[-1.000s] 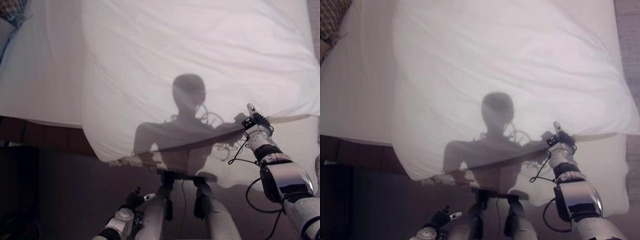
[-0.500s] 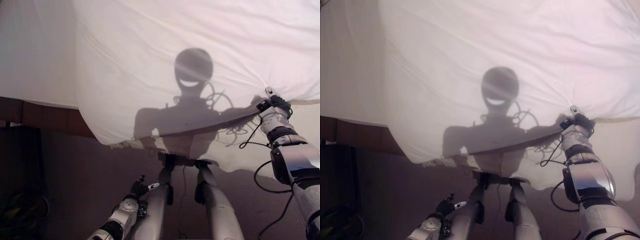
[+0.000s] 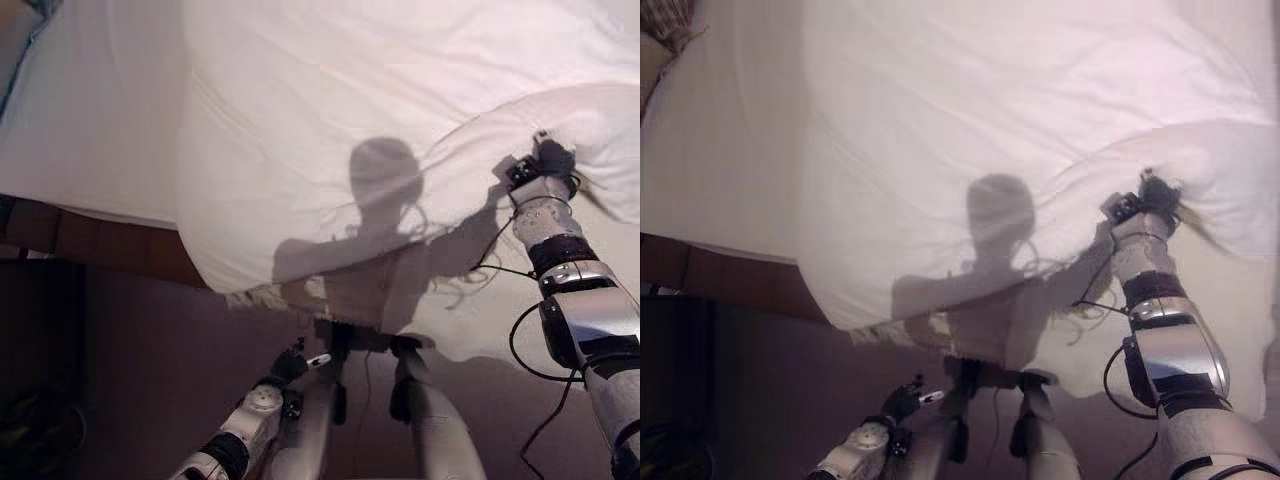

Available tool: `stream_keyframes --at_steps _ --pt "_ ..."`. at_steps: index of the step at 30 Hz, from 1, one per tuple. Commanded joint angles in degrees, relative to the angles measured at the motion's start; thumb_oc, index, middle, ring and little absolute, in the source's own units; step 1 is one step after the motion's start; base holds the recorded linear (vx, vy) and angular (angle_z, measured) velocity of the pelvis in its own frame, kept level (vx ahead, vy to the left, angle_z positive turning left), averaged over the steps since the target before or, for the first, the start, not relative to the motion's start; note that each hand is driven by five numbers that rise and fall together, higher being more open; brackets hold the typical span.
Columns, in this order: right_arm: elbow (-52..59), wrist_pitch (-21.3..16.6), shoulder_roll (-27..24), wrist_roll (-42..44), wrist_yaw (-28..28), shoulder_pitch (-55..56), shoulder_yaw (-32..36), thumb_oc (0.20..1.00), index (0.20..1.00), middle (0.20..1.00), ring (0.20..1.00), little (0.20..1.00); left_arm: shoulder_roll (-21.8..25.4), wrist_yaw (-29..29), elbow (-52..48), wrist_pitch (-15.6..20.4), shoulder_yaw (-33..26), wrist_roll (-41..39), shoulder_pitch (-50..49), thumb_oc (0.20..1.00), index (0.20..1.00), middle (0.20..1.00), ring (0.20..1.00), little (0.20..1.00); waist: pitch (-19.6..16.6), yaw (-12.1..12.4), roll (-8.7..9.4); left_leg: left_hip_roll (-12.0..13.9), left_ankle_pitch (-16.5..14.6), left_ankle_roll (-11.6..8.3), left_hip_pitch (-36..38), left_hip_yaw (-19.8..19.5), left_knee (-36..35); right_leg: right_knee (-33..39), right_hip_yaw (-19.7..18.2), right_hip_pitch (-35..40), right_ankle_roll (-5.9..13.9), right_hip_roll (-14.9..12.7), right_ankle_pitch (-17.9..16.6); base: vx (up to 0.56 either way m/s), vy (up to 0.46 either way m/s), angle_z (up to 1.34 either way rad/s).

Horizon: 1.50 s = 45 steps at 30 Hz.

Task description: Make the bed

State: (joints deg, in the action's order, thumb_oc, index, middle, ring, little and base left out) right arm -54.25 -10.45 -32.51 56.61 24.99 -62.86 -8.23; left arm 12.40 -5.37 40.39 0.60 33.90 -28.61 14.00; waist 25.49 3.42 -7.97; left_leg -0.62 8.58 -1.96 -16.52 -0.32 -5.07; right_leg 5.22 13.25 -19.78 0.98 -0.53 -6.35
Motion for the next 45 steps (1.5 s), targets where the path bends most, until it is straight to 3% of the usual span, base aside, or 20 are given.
stream_keyframes --at_steps 1,8,9,14,20,26,37,45 --pt "8.08 -4.51 -2.38 -6.12 -1.65 -1.78 -3.15 0.200 0.200 0.200 0.200 0.200 -0.24 3.66 -1.65 -0.71 4.50 -5.52 -0.40 1.000 1.000 1.000 1.000 1.000 -5.58 -2.62 4.50 -3.20 -3.99 -1.60 1.95 2.78 0.07 -1.71 -3.43 4.58 5.93 -2.97 0.53 0.01 0.055 -0.21" --pt "14.87 -0.88 0.24 -9.45 -3.67 4.14 -5.98 0.200 0.200 0.200 0.200 0.200 -2.09 3.64 -11.65 -2.02 8.39 -16.90 4.48 1.000 1.000 1.000 1.000 1.000 -7.66 -5.07 5.93 -2.89 -5.17 -0.51 7.66 4.75 0.07 -3.00 -5.02 8.32 5.77 -3.01 1.71 -0.01 0.024 -0.23" --pt "17.68 0.19 1.76 -9.48 -4.54 7.29 -6.75 0.200 0.200 0.200 0.200 0.200 -4.05 2.58 -13.84 -2.47 9.25 -22.86 6.13 1.000 1.000 1.000 1.000 1.000 -8.69 -5.83 6.59 -2.68 -5.60 -0.19 9.22 5.47 0.07 -2.99 -5.80 9.57 5.70 -2.72 1.94 -0.03 -0.014 -0.40" --pt "22.75 2.04 6.26 -9.19 -6.00 16.07 -7.14 0.200 0.200 0.200 0.200 0.200 -9.60 -0.13 -12.05 -4.49 8.77 -35.36 8.48 1.000 1.000 1.000 1.000 1.000 -11.43 -7.32 7.40 -2.19 -6.33 0.09 11.59 6.64 0.07 -2.80 -7.01 11.34 5.73 -2.24 2.37 -0.01 -0.021 -0.27" --pt "28.01 3.40 10.31 -10.01 -6.46 25.42 -7.06 0.200 0.200 0.200 0.200 0.200 -16.62 -4.01 -9.84 -3.13 5.26 -49.05 9.85 1.000 1.000 1.000 1.000 1.000 -14.27 -8.62 7.84 -1.94 -7.08 0.10 13.75 6.89 0.07 -2.61 -7.11 13.49 5.75 -2.25 2.85 0.02 -0.021 -0.06" --pt "32.53 3.67 13.47 -10.45 -6.50 31.37 -6.70 0.200 0.200 0.200 0.200 0.200 -20.59 -7.86 -7.67 0.41 -1.86 -53.85 13.15 1.000 1.000 1.000 1.000 1.000 -16.40 -9.40 8.35 -1.51 -7.49 -0.12 14.91 6.95 0.07 -1.89 -6.88 15.05 5.73 -1.99 2.85 0.01 -0.010 0.00" --pt "41.81 0.86 17.27 -8.45 -6.02 38.31 -3.18 0.200 0.200 0.200 0.200 0.200 -22.57 -12.85 -5.45 4.84 -12.26 -54.08 17.20 1.000 1.000 1.000 1.000 1.000 -18.79 -10.17 9.26 -0.85 -8.15 -0.61 16.56 7.03 0.07 -0.61 -6.21 17.55 5.72 -1.58 2.80 0.00 -0.006 0.00" --pt "46.87 -1.17 17.87 -9.15 -4.83 40.63 -1.27 0.200 0.200 0.200 0.200 0.200 -22.47 -15.08 -5.65 6.31 -15.12 -52.43 16.65 1.000 1.000 1.000 1.000 1.000 -20.08 -10.14 9.56 -0.42 -8.50 -0.71 17.73 7.40 0.07 -0.22 -5.94 18.85 5.76 -1.27 3.07 0.00 -0.004 0.00"
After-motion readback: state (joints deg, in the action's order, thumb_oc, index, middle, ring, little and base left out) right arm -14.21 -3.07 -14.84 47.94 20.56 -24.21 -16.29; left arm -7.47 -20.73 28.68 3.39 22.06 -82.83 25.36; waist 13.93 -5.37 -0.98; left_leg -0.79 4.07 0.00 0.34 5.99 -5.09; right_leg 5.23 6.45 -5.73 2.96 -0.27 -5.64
